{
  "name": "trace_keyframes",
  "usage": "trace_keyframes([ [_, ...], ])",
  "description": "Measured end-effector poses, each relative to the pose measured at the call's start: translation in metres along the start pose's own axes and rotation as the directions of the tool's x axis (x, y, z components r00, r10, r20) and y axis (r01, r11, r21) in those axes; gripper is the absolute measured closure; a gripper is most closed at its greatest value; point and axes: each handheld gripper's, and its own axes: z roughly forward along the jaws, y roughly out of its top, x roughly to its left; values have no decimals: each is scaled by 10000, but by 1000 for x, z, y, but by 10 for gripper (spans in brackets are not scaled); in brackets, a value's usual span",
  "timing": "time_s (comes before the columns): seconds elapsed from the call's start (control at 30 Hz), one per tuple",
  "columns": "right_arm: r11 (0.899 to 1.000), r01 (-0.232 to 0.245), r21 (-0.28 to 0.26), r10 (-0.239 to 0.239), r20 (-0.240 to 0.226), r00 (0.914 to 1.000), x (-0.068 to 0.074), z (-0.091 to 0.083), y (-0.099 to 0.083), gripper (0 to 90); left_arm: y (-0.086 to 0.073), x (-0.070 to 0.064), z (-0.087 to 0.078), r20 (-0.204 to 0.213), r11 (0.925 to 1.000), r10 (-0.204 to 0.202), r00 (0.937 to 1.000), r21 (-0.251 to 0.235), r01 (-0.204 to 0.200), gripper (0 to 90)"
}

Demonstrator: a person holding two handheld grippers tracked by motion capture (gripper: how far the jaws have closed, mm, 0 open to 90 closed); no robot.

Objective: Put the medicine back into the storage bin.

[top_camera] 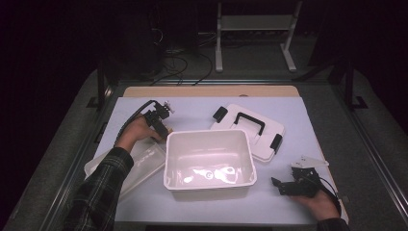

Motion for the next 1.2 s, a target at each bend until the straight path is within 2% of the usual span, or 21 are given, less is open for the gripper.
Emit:
trace_keyframes([
  [0.1, 10000, -4, 1, 4, -1, 10000, 0, 0, 0, 93, 1, 0, 2, -2, 10000, -32, 10000, 91, 32, 76],
  [0.17, 10000, -17, 6, 17, -3, 10000, 0, 0, 0, 93, 1, 0, 3, 186, 10000, -15, 9998, 90, 14, 110],
  [0.3, 10000, -19, 7, 19, -2, 10000, 0, 0, 0, 93, 2, -2, 4, 189, 9998, 93, 9998, 161, -96, 140],
  [0.4, 10000, -19, 9, 19, -5, 10000, 0, 0, 0, 93, 2, -3, 5, 5, 9995, 193, 9998, 241, -193, 188],
  [0.7, 10000, -22, 9, 22, -7, 10000, 0, 0, 0, 93, 1, -3, 3, 61, 9994, 169, 9998, 316, -171, 197],
  [0.87, 10000, -4, 3, 4, -8, 10000, 0, 0, 0, 93, 0, 0, -9, 145, 9998, -1, 9999, 196, -2, 197],
  [1.2, 10000, 5, -3, -5, -2, 10000, 0, 0, 0, 93, 8, -4, -51, -115, 9998, 171, 9998, -38, -172, 197],
])
